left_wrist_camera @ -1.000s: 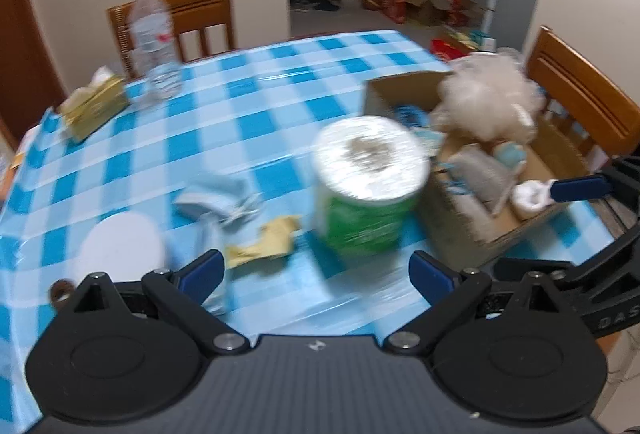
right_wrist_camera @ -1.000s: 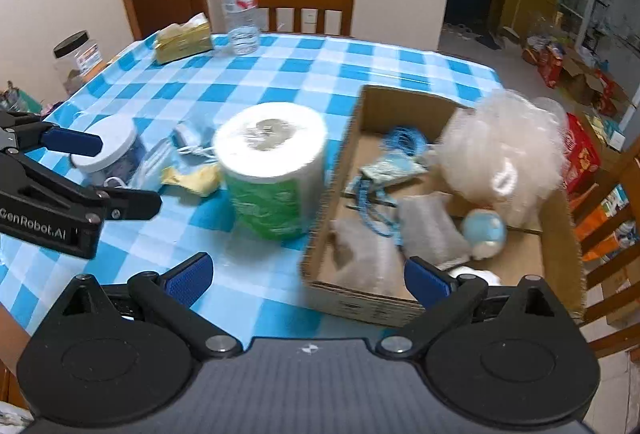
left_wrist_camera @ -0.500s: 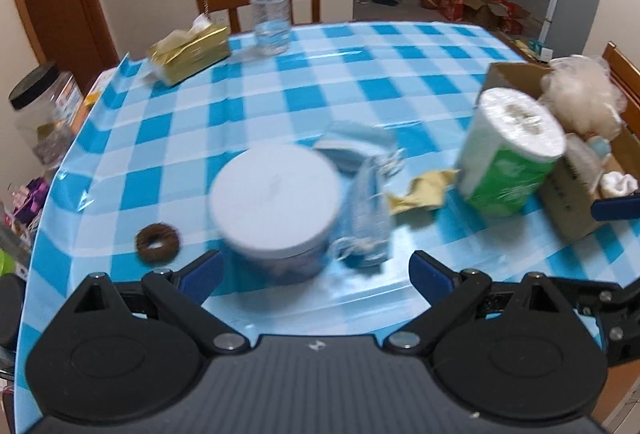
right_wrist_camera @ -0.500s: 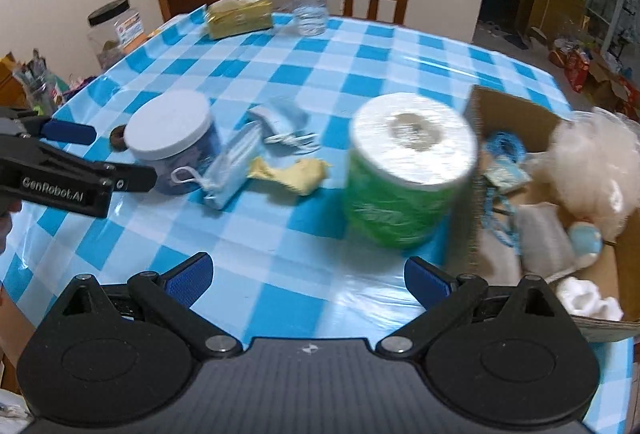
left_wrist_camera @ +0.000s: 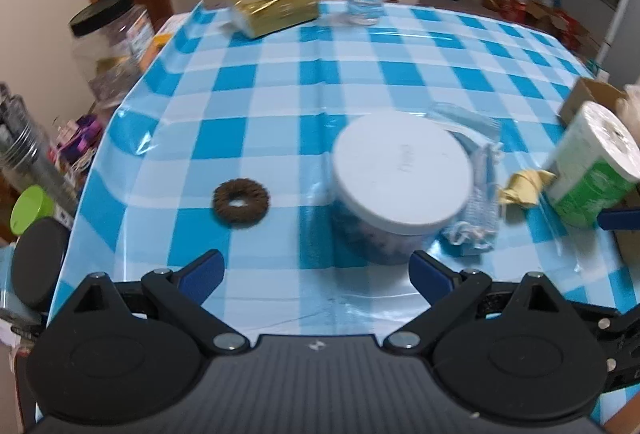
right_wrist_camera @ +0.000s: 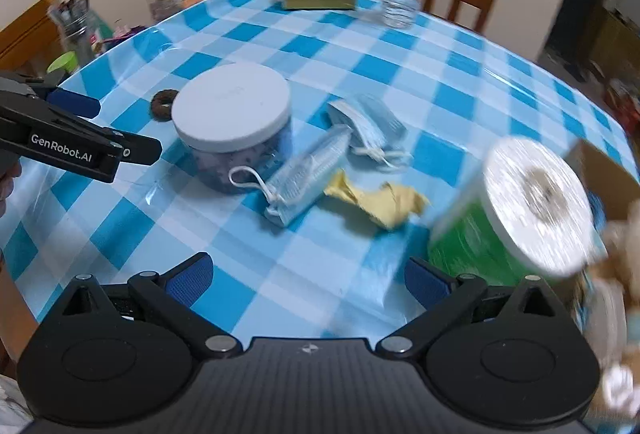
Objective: Organize soft objects
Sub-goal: 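Grasp the brown hair tie with the left tool while the right grasps a blue face mask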
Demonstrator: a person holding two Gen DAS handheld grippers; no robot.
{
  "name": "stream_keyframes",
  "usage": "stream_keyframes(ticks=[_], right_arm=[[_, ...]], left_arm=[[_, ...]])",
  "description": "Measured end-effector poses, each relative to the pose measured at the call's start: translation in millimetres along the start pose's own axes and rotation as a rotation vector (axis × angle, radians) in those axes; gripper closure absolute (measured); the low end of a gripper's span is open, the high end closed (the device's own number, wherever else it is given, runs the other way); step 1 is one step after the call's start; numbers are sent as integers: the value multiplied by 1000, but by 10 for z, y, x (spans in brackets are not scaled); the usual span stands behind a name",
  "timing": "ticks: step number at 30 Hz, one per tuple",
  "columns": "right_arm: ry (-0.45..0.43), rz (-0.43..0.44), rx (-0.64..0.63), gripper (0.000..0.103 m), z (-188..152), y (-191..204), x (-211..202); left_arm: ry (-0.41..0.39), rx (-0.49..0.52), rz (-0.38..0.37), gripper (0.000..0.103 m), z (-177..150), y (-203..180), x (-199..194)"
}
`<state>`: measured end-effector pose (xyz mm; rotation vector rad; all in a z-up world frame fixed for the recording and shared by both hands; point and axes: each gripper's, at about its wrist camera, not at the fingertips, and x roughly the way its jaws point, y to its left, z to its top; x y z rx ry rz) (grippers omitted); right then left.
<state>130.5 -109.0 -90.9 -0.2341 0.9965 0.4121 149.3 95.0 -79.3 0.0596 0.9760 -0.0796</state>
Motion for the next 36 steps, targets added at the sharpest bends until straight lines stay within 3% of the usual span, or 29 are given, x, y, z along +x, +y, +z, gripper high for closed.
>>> stream_keyframes(ticks=[8,19,26,36], right_arm=[[2,51,-156,0,270,-30,329],[59,74,-518,0,617,111,690],[109,141,-560,0,677,136,868],[154,252,-524,0,449,265,722]], left_arm=[[44,-92,37,5,7,141,162],[64,-138,37,5,15,133,245],[71,-154,34,5,4,144,266],[87,-138,31,5,-8,227,359]])
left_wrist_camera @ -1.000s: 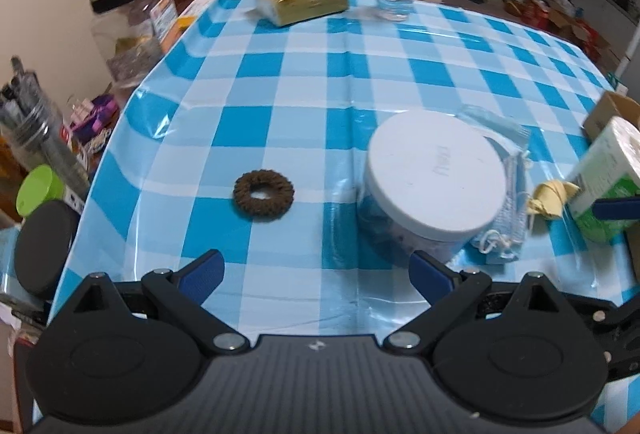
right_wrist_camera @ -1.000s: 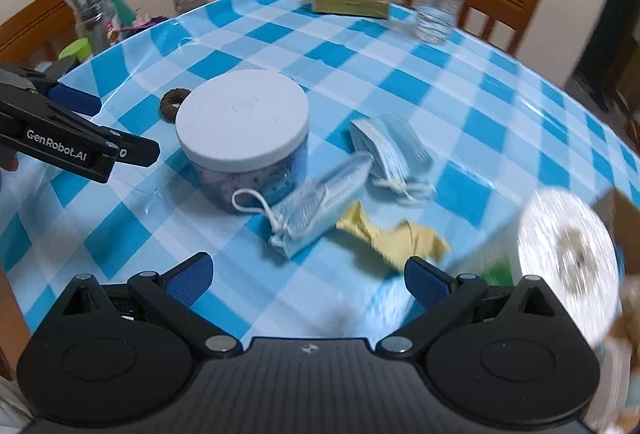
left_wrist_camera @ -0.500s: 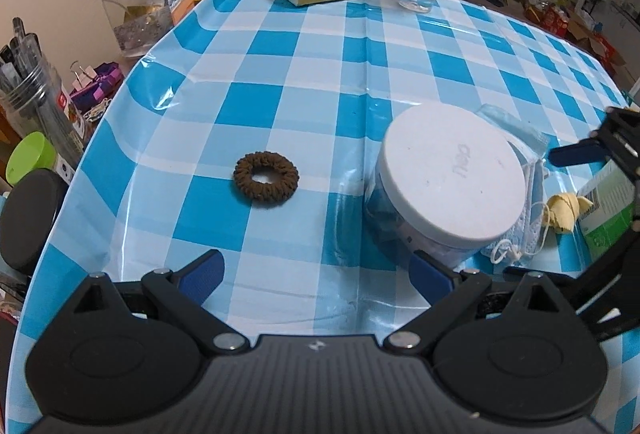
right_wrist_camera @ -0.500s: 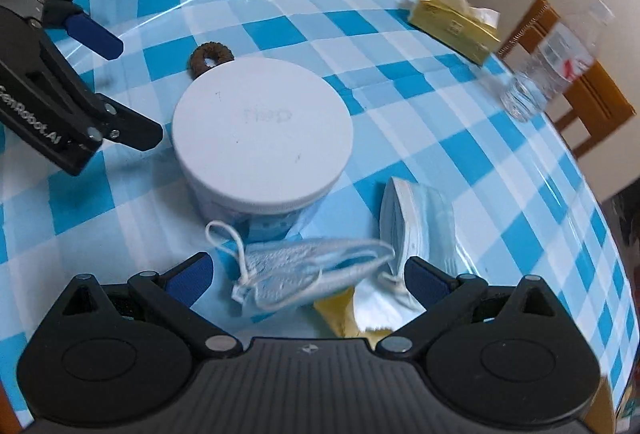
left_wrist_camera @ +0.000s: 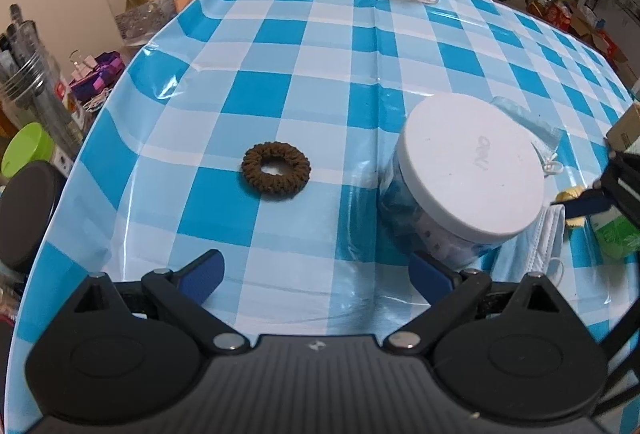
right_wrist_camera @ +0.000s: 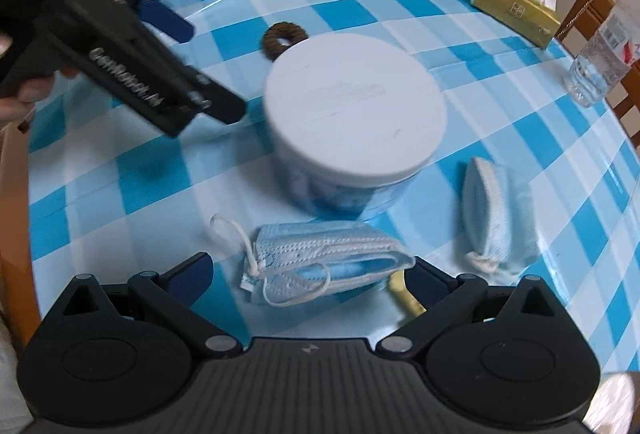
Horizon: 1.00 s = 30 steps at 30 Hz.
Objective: Organize soft objects
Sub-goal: 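Grasp the brown hair tie with the left tool while the right grasps a blue face mask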
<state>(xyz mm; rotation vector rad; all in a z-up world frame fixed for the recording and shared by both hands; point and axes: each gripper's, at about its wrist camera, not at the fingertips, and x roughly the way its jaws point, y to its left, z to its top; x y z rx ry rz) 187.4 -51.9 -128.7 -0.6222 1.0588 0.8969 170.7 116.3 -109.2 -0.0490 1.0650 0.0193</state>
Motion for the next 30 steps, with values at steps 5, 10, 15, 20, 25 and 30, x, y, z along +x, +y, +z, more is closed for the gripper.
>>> stream_keyframes(ticks=[5,10,15,20,25,30], right_arm=[[6,5,52,0,-85,90,76],[8,-9,92,0,-161,128,152],[-8,-15,112,0,-202,140,167],[-22,-21,118,0,-229,160,158],[-41,-25,123,0,-261,170,144],[-68,-27,126,0,-310,175,130]], left_arm=[[1,20,15,5,40,67,135],[-25,5,21,5,94,163,268],[-36,22,38,11,160,241,370],[-52,20,27,22,226,291,422],[-69,37,21,25,296,283,466],[-85,48,15,36,359,270,484]])
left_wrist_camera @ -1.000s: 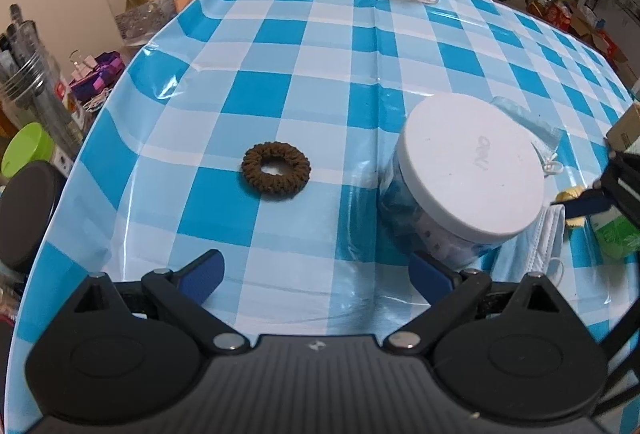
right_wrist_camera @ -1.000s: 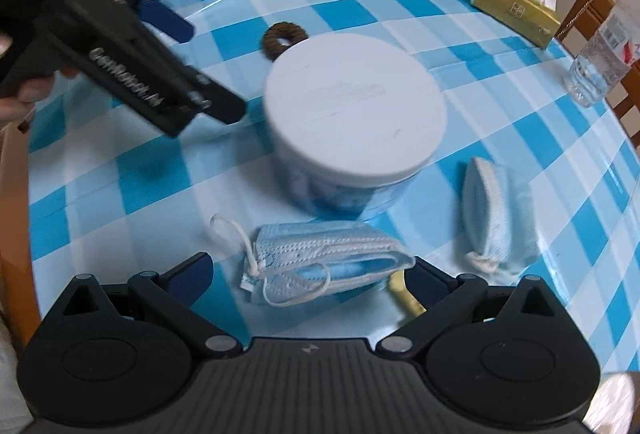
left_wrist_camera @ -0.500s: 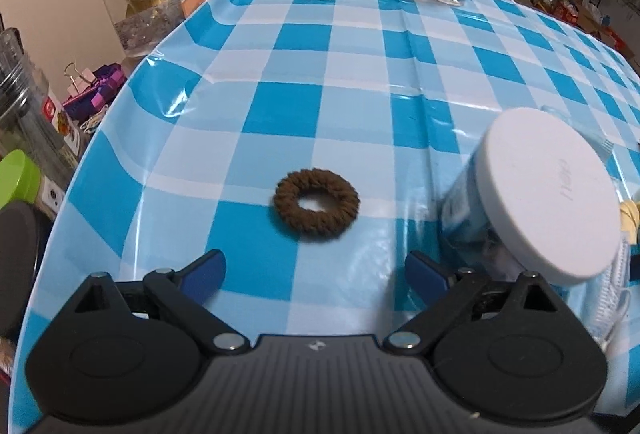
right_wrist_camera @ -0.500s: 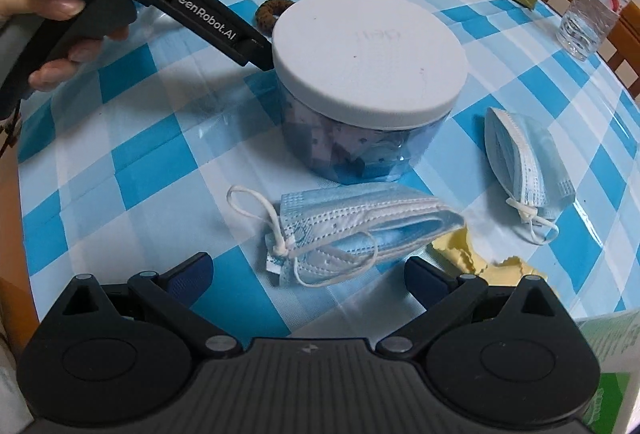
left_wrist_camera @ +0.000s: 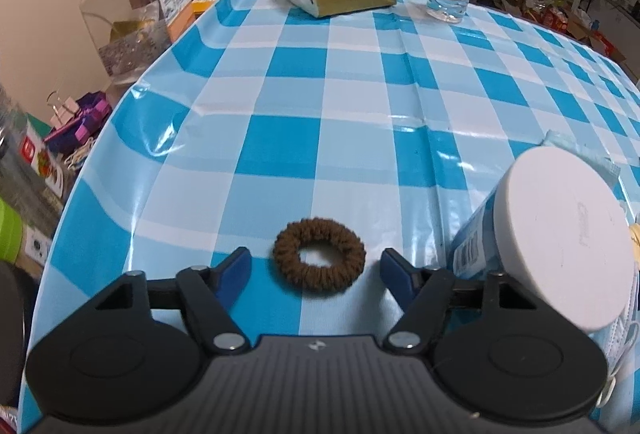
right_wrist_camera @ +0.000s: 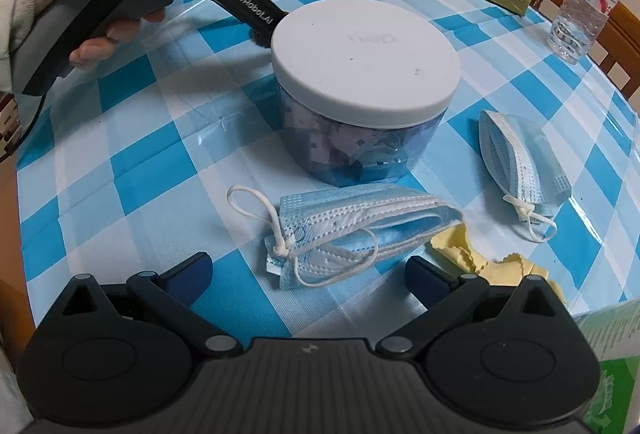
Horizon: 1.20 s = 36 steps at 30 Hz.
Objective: Organize soft objects
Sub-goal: 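Grasp the brown hair tie with the left tool while the right grasps a blue face mask, then carry hair tie and mask into the box, open right tool then left tool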
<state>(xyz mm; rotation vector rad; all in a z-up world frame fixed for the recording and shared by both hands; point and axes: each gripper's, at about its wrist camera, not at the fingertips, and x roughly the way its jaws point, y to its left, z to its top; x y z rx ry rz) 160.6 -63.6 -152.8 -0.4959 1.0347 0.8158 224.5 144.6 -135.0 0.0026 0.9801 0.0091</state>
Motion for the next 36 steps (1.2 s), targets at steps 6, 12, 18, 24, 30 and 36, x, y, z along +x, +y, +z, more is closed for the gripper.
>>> stream_keyframes(ticks=[6,12,18,24,30,36], right_arm=[[16,-20,25,0,38,-8,-1],[-23,-73,-6,0,106,-72,-51],[-34,-89,-53,9,178,-87,-8],[-32,-85,-44,24,190,-61,-34],[-40,-83,-10,29,190,-41,-131],[-59,-88,12,29,169,28,-276]], left_arm=[[-9,12,0,45,23,-45,2],[-7,5,-2,45,27,-36,2],[-7,3,-2,47,30,-48,2],[-5,13,-11,58,35,-71,-9],[8,25,-28,66,32,-83,-38],[6,52,-43,66,30,-87,-199]])
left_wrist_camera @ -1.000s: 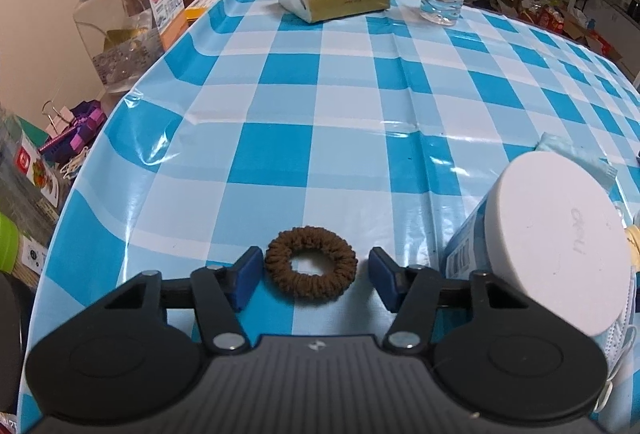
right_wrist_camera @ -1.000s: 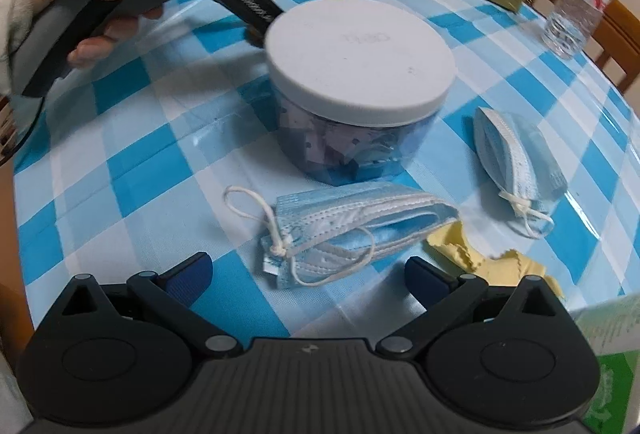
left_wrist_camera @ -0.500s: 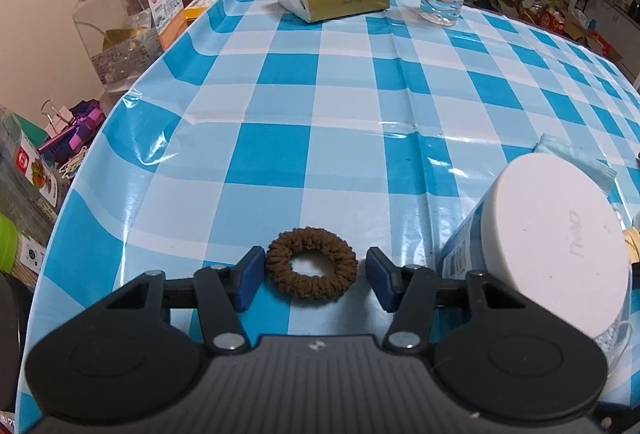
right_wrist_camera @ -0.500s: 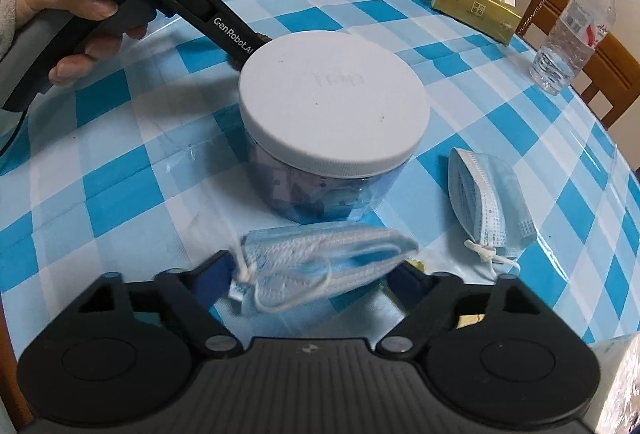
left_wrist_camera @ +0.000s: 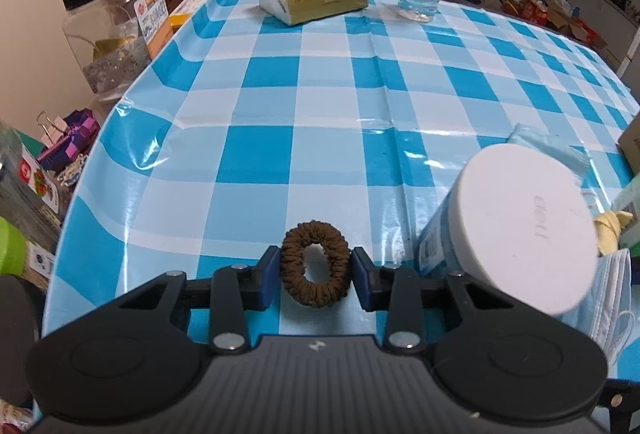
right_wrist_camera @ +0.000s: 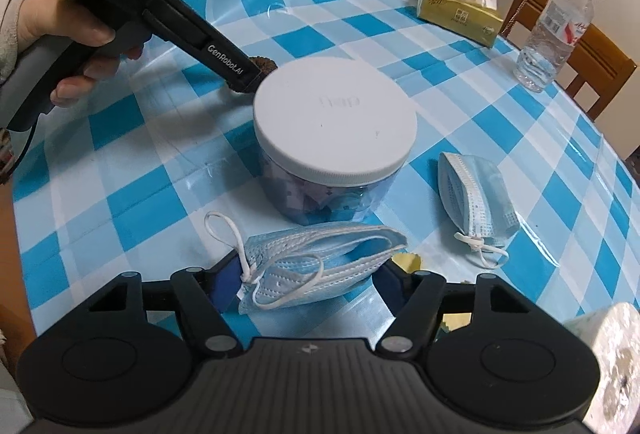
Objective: Organize soft objects
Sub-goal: 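Carry hair tie and mask into the box, open right tool then left tool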
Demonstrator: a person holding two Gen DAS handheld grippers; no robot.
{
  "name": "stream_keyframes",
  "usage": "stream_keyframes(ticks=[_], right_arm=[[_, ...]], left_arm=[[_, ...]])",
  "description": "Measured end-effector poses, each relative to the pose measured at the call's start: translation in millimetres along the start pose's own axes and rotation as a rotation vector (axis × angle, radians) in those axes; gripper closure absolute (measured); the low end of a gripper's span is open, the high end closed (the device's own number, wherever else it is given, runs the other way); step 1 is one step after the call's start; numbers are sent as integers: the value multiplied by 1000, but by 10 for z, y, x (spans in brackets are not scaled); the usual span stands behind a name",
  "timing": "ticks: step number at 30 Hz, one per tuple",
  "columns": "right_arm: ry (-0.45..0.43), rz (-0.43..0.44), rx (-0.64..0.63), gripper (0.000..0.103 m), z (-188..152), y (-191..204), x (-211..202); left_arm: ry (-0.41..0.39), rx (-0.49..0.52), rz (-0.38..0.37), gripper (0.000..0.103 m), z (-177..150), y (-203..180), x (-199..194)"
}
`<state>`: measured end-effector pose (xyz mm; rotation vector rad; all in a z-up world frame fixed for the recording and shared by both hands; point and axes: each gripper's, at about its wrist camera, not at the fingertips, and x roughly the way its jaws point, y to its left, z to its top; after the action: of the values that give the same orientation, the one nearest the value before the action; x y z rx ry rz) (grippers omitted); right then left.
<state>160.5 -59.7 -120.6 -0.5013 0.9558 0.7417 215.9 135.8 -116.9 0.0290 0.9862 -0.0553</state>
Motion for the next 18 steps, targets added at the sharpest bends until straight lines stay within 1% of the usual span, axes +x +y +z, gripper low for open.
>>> stream_keyframes(ticks=[6,11,14,18], right_arm=[[-25,-25,36,29,-22,33,-181],[-42,-49,93,29,-68,61,-378],[-53,-66,140,29,-107,79,-516],[-65,-96,231,29,-207,90,-720]], left_arm=[[1,36,-37,66,-2,-26,-241],[3,99,-93,67,-30,-109,-507],[22,172,-141,67,-77,-222,-667],[31,292,-207,67,-149,-421,-889]])
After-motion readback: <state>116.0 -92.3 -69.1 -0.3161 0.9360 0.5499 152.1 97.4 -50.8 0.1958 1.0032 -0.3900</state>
